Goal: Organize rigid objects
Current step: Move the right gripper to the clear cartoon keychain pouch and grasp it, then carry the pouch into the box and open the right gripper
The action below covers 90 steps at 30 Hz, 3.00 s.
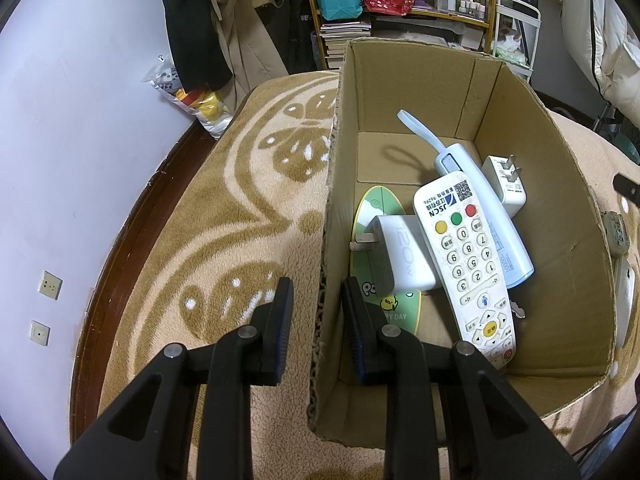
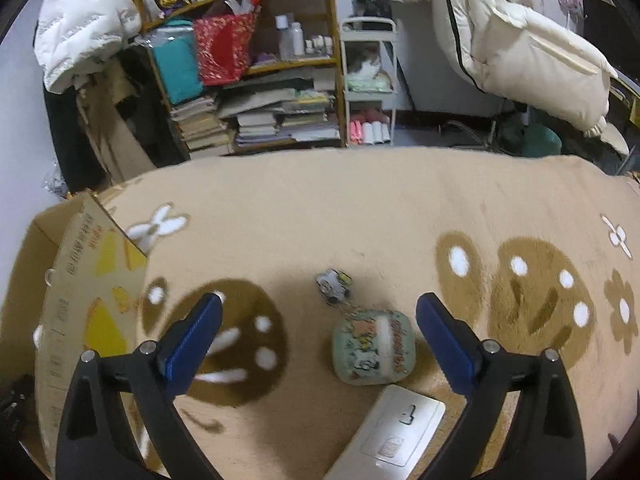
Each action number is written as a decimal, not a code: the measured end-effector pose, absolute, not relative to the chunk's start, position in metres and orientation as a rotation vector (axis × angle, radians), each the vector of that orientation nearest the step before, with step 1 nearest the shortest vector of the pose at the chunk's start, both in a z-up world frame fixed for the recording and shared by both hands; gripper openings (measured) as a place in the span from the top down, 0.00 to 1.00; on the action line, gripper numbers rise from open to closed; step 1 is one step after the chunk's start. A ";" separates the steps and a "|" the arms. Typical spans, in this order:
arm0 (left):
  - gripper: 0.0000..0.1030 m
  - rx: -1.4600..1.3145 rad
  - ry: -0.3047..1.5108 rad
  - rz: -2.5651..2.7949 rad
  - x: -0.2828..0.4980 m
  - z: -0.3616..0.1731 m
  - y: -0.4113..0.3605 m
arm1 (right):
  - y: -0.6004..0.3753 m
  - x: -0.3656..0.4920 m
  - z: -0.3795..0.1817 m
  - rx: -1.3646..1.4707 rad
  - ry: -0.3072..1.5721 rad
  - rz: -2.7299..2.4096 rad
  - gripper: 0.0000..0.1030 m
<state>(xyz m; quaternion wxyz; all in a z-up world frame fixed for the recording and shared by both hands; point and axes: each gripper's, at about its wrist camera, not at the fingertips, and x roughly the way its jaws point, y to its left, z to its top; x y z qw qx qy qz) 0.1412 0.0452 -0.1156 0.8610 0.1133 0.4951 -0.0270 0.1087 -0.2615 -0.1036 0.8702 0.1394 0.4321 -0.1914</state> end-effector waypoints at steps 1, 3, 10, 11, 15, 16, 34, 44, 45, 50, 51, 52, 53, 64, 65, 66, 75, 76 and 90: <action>0.76 0.236 1.040 -0.057 0.141 -0.116 0.045 | -0.264 0.108 -0.107 0.301 0.908 -0.404 0.01; 0.76 0.239 1.038 -0.056 0.141 -0.115 0.046 | -0.268 0.107 -0.112 0.316 0.920 -0.405 0.01; 0.76 0.239 1.038 -0.056 0.141 -0.115 0.046 | -0.276 0.101 -0.133 0.352 0.943 -0.421 0.02; 0.76 0.239 1.038 -0.056 0.141 -0.115 0.046 | -0.275 0.100 -0.136 0.362 0.949 -0.425 0.03; 0.76 0.239 1.038 -0.056 0.141 -0.115 0.046 | -0.276 0.101 -0.146 0.339 1.002 -0.459 0.23; 0.76 0.239 1.038 -0.056 0.141 -0.116 0.045 | -0.278 0.101 -0.148 0.338 1.014 -0.466 0.35; 0.76 0.239 1.038 -0.056 0.141 -0.115 0.046 | -0.237 0.116 -0.107 0.337 0.904 -0.295 0.42; 0.76 0.239 1.039 -0.056 0.141 -0.115 0.046 | -0.195 0.123 -0.059 0.272 0.802 -0.183 0.42; 0.76 0.238 1.039 -0.056 0.141 -0.115 0.046 | -0.191 0.123 -0.054 0.267 0.793 -0.176 0.42; 0.76 0.239 1.038 -0.056 0.141 -0.115 0.046 | -0.173 0.121 -0.033 0.241 0.746 -0.138 0.42; 0.76 0.239 1.038 -0.056 0.141 -0.115 0.046 | -0.170 0.121 -0.030 0.237 0.738 -0.131 0.42; 0.76 0.239 1.038 -0.056 0.141 -0.116 0.045 | -0.166 0.120 -0.026 0.231 0.729 -0.123 0.42; 0.76 0.239 1.038 -0.056 0.141 -0.115 0.046 | -0.164 0.121 -0.022 0.227 0.723 -0.115 0.42; 0.76 0.239 1.039 -0.056 0.141 -0.115 0.046 | -0.121 0.120 0.000 0.177 0.680 -0.004 0.42; 0.76 0.239 1.039 -0.056 0.141 -0.115 0.046 | -0.120 0.119 0.000 0.186 0.680 0.009 0.42; 0.76 0.239 1.039 -0.056 0.141 -0.115 0.046 | -0.119 0.119 0.001 0.199 0.680 0.024 0.42; 0.76 0.240 1.041 -0.056 0.141 -0.117 0.044 | -0.101 0.115 0.011 0.163 0.680 0.050 0.42; 0.76 0.240 1.041 -0.057 0.141 -0.118 0.043 | -0.099 0.115 0.011 0.159 0.681 0.052 0.42; 0.76 0.239 1.041 -0.057 0.141 -0.117 0.044 | -0.072 0.120 0.004 0.117 0.741 0.097 0.42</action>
